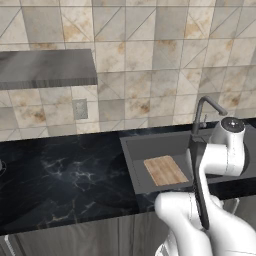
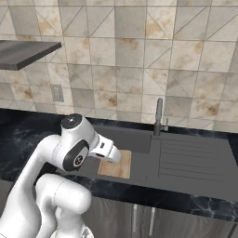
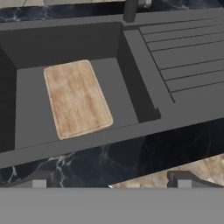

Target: Move the cutting board and knife to the sink. Then move spray from the cabinet to the counter.

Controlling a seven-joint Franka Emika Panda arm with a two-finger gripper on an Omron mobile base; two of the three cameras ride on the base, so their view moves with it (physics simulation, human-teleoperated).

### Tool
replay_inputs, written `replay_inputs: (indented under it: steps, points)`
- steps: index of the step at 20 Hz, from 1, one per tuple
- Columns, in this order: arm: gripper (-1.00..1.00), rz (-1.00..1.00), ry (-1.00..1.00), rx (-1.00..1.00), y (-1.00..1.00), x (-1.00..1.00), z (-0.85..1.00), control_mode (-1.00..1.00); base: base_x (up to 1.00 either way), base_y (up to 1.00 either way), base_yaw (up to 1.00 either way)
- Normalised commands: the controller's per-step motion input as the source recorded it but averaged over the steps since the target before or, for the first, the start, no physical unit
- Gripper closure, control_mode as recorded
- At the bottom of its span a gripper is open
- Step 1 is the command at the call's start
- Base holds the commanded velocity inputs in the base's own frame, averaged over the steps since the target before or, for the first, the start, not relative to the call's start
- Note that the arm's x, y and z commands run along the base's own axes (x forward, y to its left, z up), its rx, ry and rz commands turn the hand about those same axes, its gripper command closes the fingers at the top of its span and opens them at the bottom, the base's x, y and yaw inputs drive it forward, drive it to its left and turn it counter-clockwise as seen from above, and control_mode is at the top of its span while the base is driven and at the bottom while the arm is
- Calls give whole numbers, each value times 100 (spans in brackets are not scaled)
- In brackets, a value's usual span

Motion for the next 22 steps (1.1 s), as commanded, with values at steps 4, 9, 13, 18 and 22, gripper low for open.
replay_inputs:
  steps: [4,9,13,18,22]
  points:
    - [-100,0,0,0,0,-1,0,-100,0,0,0]
    - [-100,0,0,0,0,-2,0,100,-29,0,0]
    - [-100,0,0,0,0,0,0,100,-68,0,1]
    - [-100,0,0,0,0,0,0,100,-81,0,5]
    - [-100,0,0,0,0,0,0,100,-82,3,25]
